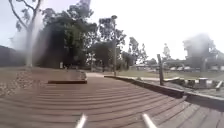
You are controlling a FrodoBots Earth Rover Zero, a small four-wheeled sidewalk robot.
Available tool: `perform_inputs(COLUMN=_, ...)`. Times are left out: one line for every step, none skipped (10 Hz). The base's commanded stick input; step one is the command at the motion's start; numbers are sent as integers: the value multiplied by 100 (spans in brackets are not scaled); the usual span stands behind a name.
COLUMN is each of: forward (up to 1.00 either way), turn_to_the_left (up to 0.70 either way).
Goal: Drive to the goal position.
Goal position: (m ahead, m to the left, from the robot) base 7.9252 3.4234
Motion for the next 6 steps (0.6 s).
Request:
perform_inputs(forward=70, turn_to_the_left=0)
perform_inputs(forward=70, turn_to_the_left=0)
perform_inputs(forward=70, turn_to_the_left=0)
perform_inputs(forward=70, turn_to_the_left=0)
perform_inputs(forward=70, turn_to_the_left=0)
perform_inputs(forward=70, turn_to_the_left=0)
